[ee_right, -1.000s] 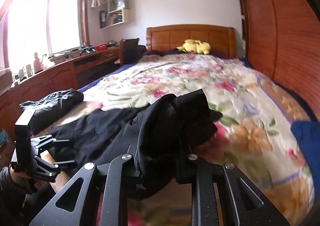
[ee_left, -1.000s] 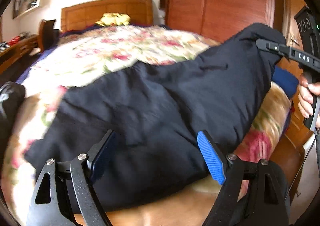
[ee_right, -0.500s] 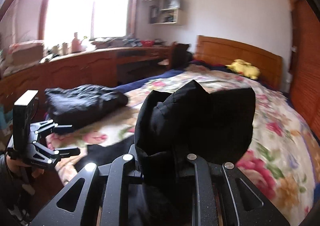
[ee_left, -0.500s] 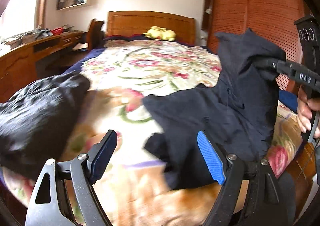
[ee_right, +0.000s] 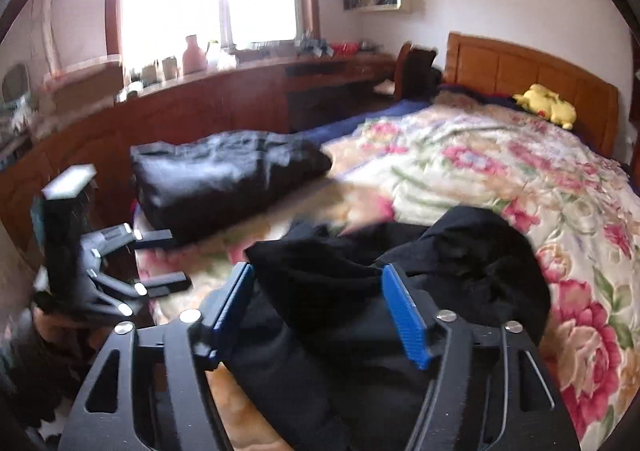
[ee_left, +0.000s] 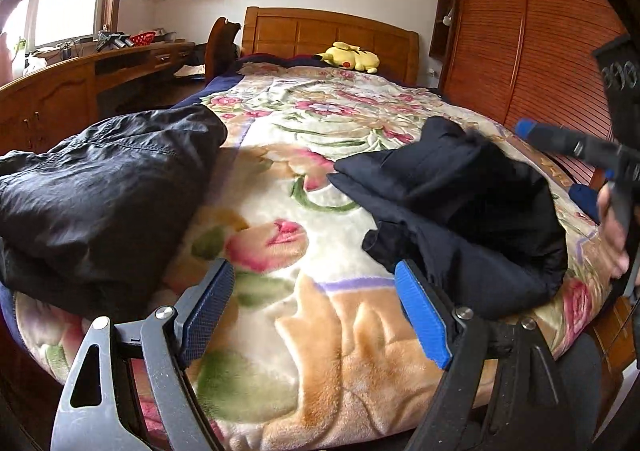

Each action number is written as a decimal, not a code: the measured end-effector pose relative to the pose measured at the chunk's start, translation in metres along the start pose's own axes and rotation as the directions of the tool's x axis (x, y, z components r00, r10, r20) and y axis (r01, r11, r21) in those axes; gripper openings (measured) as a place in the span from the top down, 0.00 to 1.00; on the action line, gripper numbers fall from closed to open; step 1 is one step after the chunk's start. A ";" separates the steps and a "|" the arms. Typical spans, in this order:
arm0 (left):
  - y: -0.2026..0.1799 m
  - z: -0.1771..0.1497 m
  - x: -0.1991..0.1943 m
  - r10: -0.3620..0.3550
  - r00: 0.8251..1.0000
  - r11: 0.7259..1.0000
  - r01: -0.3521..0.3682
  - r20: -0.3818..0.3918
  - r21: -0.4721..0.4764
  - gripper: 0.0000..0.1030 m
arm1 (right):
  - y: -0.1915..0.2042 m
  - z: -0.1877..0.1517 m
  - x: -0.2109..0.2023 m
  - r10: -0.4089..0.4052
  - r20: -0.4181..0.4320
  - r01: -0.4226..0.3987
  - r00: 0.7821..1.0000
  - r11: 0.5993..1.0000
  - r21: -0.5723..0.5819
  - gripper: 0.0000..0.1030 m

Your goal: Fold large clothes

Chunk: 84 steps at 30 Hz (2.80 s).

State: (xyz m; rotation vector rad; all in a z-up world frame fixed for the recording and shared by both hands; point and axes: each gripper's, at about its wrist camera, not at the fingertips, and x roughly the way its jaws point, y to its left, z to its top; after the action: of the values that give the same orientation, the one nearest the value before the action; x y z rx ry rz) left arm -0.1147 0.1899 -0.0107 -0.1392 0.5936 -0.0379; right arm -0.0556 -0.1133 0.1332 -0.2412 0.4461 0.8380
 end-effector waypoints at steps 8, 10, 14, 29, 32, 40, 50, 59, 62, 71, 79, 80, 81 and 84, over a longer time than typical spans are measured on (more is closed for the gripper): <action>-0.010 -0.001 -0.003 -0.023 1.000 1.000 0.023 0.009 0.009 0.19 | -0.049 -0.024 0.016 -0.172 -0.069 0.176 0.983 0.982 0.064 0.31; -0.011 -0.003 -0.004 -0.022 1.000 1.000 0.022 0.008 0.010 0.19 | -0.051 -0.028 0.041 -0.116 -0.113 0.127 0.987 0.987 0.098 0.32; -0.010 -0.006 -0.005 -0.011 1.000 1.000 0.011 0.001 0.011 0.19 | -0.035 -0.040 0.076 -0.018 -0.168 0.035 0.986 0.994 0.099 0.43; -0.022 -0.017 -0.003 -0.044 0.999 0.999 0.044 -0.021 0.028 0.19 | -0.038 -0.040 0.072 -0.027 -0.192 0.038 0.981 0.998 0.055 0.43; -0.034 -0.014 0.002 -0.058 0.998 0.997 0.060 -0.026 0.050 0.19 | -0.049 -0.031 0.053 -0.120 -0.136 0.124 0.983 0.992 0.020 0.35; -0.056 -0.011 0.019 -0.090 0.995 0.992 0.093 -0.037 0.085 0.25 | -0.124 -0.035 0.071 -0.299 -0.182 0.316 0.937 0.946 0.072 0.28; -0.064 -0.021 0.036 -0.118 0.989 0.989 0.125 -0.085 0.084 0.53 | -0.184 -0.038 0.128 -0.293 -0.261 0.344 0.920 0.922 0.177 0.26; -0.069 -0.027 0.042 -0.125 0.987 0.988 0.133 -0.104 0.075 0.58 | -0.222 -0.047 0.174 -0.213 -0.325 0.316 0.921 0.897 0.308 0.11; -0.072 -0.027 0.043 -0.125 0.987 0.987 0.134 -0.105 0.084 0.62 | -0.229 -0.049 0.182 -0.179 -0.330 0.293 0.927 0.895 0.337 0.11; -0.074 -0.026 0.044 -0.124 0.987 0.989 0.132 -0.107 0.070 0.62 | -0.241 -0.054 0.196 -0.113 -0.329 0.244 0.938 0.889 0.388 0.16; -0.076 -0.025 0.043 -0.116 0.987 0.990 0.124 -0.110 0.070 0.62 | -0.236 -0.055 0.191 -0.107 -0.319 0.231 0.942 0.896 0.380 0.24; -0.076 -0.026 0.043 -0.115 0.987 0.990 0.123 -0.109 0.071 0.62 | -0.235 -0.056 0.191 -0.104 -0.315 0.226 0.943 0.897 0.380 0.27; -0.077 -0.026 0.043 -0.114 0.987 0.990 0.123 -0.109 0.073 0.63 | -0.235 -0.056 0.190 -0.101 -0.313 0.221 0.944 0.898 0.380 0.30; -0.077 -0.027 0.041 -0.114 0.988 0.990 0.122 -0.108 0.074 0.63 | -0.232 -0.056 0.188 -0.102 -0.309 0.218 0.946 0.904 0.368 0.37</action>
State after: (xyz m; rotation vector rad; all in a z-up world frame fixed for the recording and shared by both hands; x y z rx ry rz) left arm -0.0953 0.1068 -0.0451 -0.0948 0.6861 -0.1847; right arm 0.2143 -0.1607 0.0029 -0.0161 0.8439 0.5328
